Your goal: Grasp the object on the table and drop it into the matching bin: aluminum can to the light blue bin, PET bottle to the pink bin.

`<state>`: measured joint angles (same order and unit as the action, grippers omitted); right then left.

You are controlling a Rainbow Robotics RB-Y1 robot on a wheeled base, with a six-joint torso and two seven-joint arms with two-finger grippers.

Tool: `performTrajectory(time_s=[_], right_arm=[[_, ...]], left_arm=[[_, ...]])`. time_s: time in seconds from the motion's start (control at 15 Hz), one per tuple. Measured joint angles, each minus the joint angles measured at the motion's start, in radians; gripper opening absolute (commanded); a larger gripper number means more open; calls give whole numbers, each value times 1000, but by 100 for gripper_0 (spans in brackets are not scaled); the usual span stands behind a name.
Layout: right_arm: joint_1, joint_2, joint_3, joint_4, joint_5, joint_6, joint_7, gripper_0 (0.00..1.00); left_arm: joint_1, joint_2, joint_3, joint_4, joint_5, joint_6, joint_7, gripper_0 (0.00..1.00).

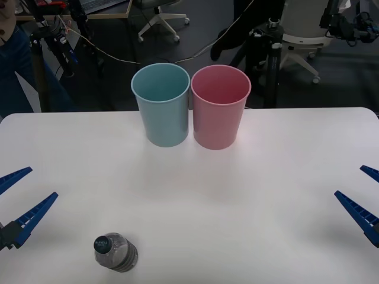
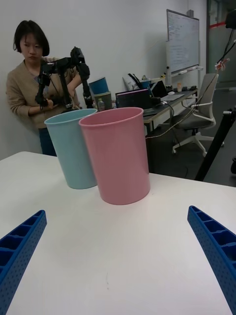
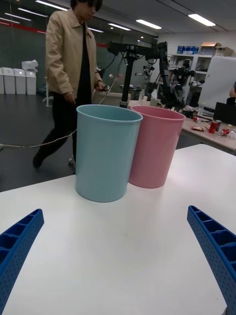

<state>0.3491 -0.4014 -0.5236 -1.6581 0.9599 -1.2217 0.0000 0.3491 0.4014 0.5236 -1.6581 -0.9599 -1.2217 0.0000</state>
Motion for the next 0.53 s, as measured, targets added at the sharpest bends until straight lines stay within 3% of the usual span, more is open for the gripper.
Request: performTrajectory(time_s=[0.53], right_arm=[[0,0,0,0,0,0,0,100]], left_arm=[[9,-13,-36,3,17,2,4,100]])
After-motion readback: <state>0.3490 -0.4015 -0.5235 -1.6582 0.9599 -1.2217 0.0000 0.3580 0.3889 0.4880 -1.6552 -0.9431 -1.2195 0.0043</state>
